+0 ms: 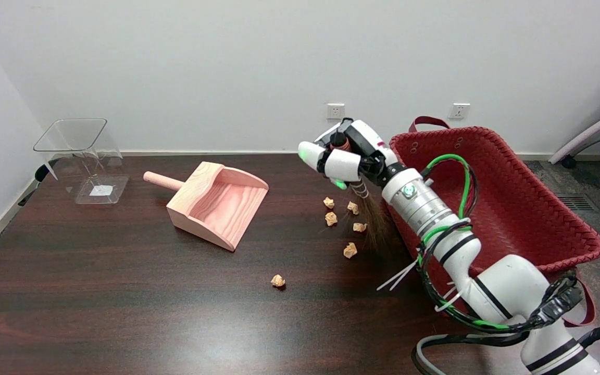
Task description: Sweep the paper balls into the dustpan.
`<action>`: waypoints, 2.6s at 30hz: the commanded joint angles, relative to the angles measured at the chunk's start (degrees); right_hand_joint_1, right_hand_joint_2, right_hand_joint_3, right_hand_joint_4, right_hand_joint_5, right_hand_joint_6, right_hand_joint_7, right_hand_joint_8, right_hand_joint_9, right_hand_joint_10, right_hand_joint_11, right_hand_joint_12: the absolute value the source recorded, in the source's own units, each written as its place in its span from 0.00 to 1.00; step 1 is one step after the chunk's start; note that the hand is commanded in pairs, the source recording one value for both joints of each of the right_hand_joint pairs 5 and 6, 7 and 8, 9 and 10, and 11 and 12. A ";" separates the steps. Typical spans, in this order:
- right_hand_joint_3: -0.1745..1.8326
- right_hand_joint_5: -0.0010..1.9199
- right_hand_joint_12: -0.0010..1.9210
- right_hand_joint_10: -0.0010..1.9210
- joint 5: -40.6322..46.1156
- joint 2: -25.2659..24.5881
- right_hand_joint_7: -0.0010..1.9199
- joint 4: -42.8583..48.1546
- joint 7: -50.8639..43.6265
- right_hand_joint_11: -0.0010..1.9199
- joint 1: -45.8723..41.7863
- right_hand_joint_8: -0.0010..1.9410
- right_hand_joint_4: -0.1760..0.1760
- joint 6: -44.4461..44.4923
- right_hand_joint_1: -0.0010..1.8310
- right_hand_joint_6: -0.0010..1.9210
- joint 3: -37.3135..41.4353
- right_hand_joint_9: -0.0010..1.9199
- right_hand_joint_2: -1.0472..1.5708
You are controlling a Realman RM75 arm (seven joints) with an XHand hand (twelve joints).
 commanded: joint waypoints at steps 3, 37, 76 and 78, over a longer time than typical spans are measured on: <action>0.62 1.00 1.00 1.00 0.44 -4.92 1.00 -7.02 -9.85 1.00 -0.56 0.99 0.50 -3.20 0.52 1.00 -1.38 1.00 1.00; 0.71 1.00 1.00 1.00 0.44 -22.46 1.00 -17.38 -24.51 1.00 11.02 0.99 0.50 -7.11 0.53 1.00 -1.70 1.00 1.00; 0.59 1.00 1.00 1.00 0.60 -33.80 1.00 -23.80 -39.11 1.00 16.80 0.99 0.50 -22.96 0.54 1.00 3.74 1.00 1.00; 0.58 1.00 1.00 1.00 0.60 -33.72 1.00 -22.47 -39.86 1.00 16.16 0.99 0.50 -21.92 0.55 1.00 4.22 1.00 1.00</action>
